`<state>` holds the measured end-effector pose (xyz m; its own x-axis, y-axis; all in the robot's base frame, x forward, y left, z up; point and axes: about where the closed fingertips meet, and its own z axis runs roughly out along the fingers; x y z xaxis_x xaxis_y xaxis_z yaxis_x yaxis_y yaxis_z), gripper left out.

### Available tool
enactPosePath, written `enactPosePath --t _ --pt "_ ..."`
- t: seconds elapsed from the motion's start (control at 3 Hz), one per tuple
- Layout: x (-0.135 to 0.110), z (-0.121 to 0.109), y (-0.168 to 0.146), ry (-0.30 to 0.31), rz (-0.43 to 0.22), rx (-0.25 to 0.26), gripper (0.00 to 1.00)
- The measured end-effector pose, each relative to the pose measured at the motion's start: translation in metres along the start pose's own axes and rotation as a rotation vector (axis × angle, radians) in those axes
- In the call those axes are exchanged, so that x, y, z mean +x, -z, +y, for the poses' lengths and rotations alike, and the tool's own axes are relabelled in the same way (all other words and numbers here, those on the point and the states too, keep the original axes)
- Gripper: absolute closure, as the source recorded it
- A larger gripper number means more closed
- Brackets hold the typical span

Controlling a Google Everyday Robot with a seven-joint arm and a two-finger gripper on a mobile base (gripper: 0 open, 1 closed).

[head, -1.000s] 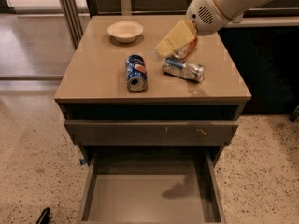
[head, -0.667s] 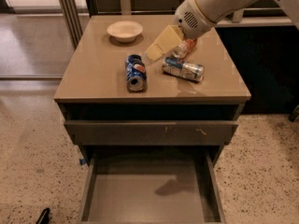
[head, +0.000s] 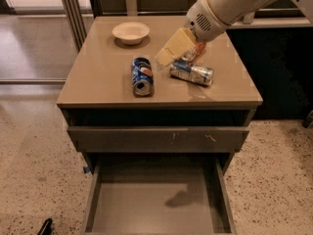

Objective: Place pepsi can into middle drawer

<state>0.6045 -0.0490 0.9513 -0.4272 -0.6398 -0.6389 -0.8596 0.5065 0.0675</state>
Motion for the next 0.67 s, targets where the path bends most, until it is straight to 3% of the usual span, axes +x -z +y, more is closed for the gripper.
enactPosePath --t 0.33,0.67 --pt "0.012 -0.001 0.0 -0.089 -0.024 0.049 0.0" --pt "0.011 -0.012 -0.02 -0.227 -0.038 0.085 0.0"
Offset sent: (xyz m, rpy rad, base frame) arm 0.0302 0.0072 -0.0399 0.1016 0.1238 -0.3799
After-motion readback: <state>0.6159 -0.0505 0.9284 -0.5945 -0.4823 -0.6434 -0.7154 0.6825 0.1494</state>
